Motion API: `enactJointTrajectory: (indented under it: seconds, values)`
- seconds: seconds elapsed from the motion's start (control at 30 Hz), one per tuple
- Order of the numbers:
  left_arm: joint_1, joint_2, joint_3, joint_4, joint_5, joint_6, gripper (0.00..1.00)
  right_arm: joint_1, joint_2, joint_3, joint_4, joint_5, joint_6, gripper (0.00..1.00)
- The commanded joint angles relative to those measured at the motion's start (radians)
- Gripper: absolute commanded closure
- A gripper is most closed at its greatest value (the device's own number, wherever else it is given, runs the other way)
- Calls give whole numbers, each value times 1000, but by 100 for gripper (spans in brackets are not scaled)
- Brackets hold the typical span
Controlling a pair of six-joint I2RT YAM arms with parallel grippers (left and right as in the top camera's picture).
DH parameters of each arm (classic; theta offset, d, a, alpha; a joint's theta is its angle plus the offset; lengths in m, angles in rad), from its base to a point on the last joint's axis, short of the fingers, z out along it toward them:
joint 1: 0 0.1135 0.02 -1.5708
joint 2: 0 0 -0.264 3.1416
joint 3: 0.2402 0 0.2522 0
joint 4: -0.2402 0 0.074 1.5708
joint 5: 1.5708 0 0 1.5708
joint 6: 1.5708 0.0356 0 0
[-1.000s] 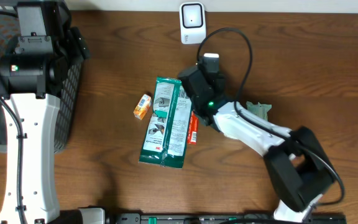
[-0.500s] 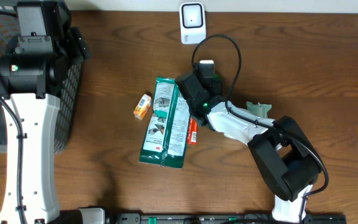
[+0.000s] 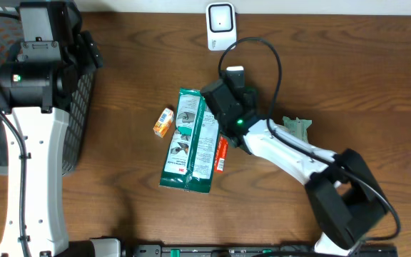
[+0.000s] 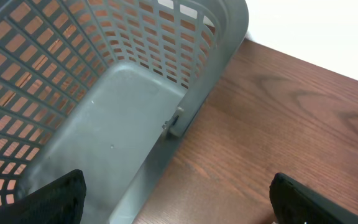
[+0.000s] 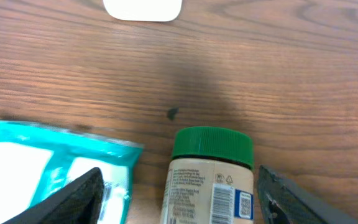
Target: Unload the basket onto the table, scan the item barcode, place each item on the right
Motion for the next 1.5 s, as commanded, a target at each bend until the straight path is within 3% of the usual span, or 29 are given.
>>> enactJointTrajectory:
  seconds: [0.0, 0.17, 0.2, 0.3, 0.4, 0.5, 0.9, 1.47]
  values:
    - [4, 2, 6, 1, -17, -2, 10, -19, -85, 44, -87, -158, -59, 23]
    - [4, 2, 6, 0, -17, -2, 10, -157, -109, 377, -528, -422, -11, 23]
    - [4, 2, 6, 1, -17, -2, 10, -232, -89, 520, -688, -542, -11, 24]
    - [4, 2, 6, 1, -16, -2, 10, -361, -23, 745, -959, -682, -13, 24]
    - [4, 2, 6, 1, -16, -2, 10, -429, 39, 844, -1087, -712, -14, 21]
    - [4, 2, 6, 1, -17, -2, 10, -463, 89, 850, -1104, -759, -28, 15]
    - [4, 2, 6, 1, -17, -2, 10, -383, 409, 849, -993, -781, -27, 13]
    - [4, 2, 6, 1, -16, -2, 10, -315, 542, 844, -898, -638, -27, 14]
